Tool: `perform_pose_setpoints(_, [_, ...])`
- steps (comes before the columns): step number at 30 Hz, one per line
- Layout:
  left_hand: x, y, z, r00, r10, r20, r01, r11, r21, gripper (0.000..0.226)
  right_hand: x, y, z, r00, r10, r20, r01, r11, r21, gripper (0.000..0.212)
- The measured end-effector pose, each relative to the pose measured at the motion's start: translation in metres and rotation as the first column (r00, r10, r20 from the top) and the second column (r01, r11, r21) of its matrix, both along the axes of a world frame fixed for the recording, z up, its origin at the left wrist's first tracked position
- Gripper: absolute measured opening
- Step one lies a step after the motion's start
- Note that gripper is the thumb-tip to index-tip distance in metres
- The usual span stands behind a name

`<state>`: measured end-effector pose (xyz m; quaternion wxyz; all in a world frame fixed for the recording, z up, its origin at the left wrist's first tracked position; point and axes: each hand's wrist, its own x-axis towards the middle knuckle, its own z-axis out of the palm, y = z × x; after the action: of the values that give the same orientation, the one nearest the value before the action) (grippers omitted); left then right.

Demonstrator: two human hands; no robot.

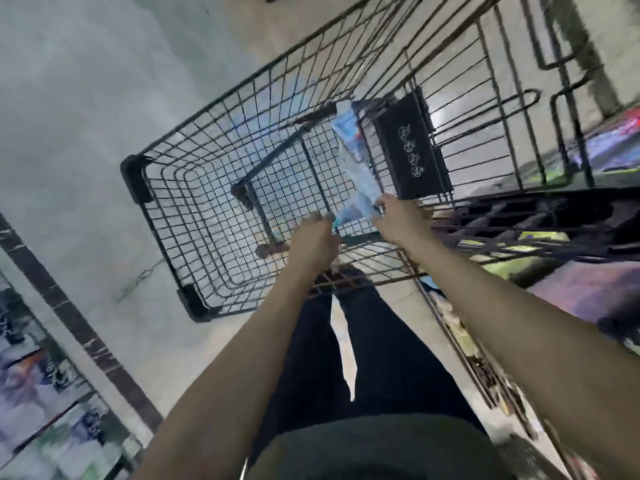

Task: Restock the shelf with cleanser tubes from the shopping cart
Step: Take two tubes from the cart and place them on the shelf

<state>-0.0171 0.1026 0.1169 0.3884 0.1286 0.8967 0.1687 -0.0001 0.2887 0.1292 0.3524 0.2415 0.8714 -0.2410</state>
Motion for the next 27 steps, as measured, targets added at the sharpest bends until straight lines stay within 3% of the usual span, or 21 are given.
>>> perform_pose_setpoints(4, [-0.01, 0.023, -0.07, 0.999, -0.037, 0.032, 0.038, 0.999, -0.031, 0.048, -0.006, 0.01, -0.075, 0.998, -0.021, 0.063, 0.024, 0.999, -0.035, 0.029])
perform_pose_setpoints(14, [-0.006, 0.05, -0.213, 0.991, -0.134, 0.016, 0.135, 0.981, -0.142, 0.064, 0.015, 0.022, -0.209, 0.996, 0.002, 0.094, -0.01, 0.996, 0.086, 0.045])
perform_pose_setpoints(18, [0.0, 0.05, -0.235, 0.987, -0.151, -0.049, 0.144, 0.981, -0.127, 0.067, 0.021, 0.019, -0.228, 0.996, -0.029, 0.081, 0.019, 0.992, 0.126, 0.041])
perform_pose_setpoints(22, [-0.006, 0.05, -0.234, 0.982, -0.167, -0.083, 0.161, 0.984, -0.077, 0.056, 0.019, 0.021, -0.23, 0.994, -0.056, 0.096, 0.043, 0.99, 0.135, 0.043])
perform_pose_setpoints(27, [-0.016, 0.038, -0.211, 0.999, -0.031, 0.036, 0.031, 0.999, -0.022, 0.031, 0.008, 0.022, -0.2, 0.971, -0.228, 0.067, 0.231, 0.972, -0.042, 0.035])
